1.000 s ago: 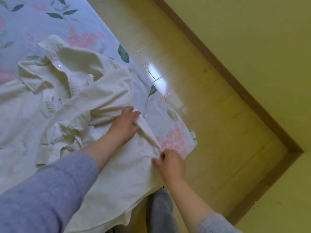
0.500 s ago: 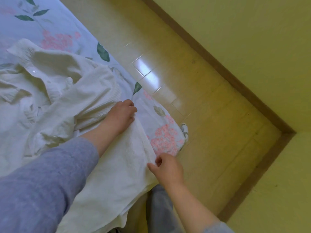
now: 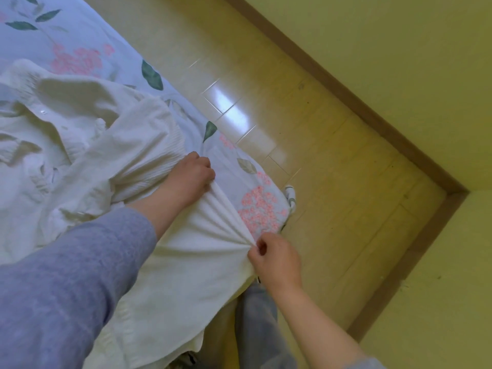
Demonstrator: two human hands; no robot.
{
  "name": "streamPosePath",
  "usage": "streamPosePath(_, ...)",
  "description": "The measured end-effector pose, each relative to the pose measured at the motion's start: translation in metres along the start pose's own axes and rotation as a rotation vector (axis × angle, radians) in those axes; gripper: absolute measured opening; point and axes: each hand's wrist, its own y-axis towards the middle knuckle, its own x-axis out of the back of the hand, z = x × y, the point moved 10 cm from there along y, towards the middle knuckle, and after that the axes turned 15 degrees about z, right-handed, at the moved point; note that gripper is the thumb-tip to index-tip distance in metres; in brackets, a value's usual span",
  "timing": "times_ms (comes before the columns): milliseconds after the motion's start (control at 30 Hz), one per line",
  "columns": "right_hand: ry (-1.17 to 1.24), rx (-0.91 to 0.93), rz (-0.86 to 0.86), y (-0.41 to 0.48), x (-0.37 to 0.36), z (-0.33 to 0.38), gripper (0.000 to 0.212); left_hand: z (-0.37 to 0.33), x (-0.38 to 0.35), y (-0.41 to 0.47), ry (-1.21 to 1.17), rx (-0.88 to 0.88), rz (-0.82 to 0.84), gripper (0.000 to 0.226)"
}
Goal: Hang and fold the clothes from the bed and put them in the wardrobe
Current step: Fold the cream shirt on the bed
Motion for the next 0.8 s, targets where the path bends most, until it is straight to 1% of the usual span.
streamPosePath(33,0.022,-0.013,-0.028,-0.001,0.009,-0.008,0.020,0.000,0.002,0.000,0.031,0.008,0.001,0.028)
streamPosePath(100,0.026,-0.043,-0.023,0.002,0.019,-0.022,0.020,-0.003,0.004,0.000,0.078,0.019,-0.013,0.025)
streamPosePath(200,-0.012,-0.072,0.087,0.010,0.019,-0.031,0.012,-0.009,0.012,0.004,0.056,0.050,-0.052,0.021)
streamPosePath(300,0.117,-0.079,0.157,0.014,0.008,-0.033,0.003,-0.013,0.021,0.011,0.013,0.075,-0.068,0.016)
streamPosePath(400,0.249,-0.130,0.135,0.012,0.003,-0.041,0.009,-0.012,0.030,0.018,-0.025,0.060,-0.104,0.018)
streamPosePath(467,0.240,-0.172,0.096,0.012,0.009,-0.052,0.015,-0.013,0.032,0.023,-0.101,0.034,-0.111,0.022)
streamPosePath(533,0.212,-0.190,0.082,0.012,0.016,-0.061,0.019,-0.017,0.028,0.026,-0.172,0.014,-0.084,0.025)
streamPosePath(633,0.116,-0.095,0.138,0.013,0.012,-0.050,0.015,-0.020,0.020,0.025,-0.220,-0.001,-0.042,0.019)
streamPosePath(667,0.130,-0.065,0.150,0.013,0.007,-0.043,0.011,-0.020,0.019,0.024,-0.212,-0.006,-0.042,0.018)
streamPosePath(800,0.239,-0.042,0.184,0.014,-0.002,-0.040,0.015,-0.022,0.022,0.027,-0.257,-0.018,-0.024,0.015)
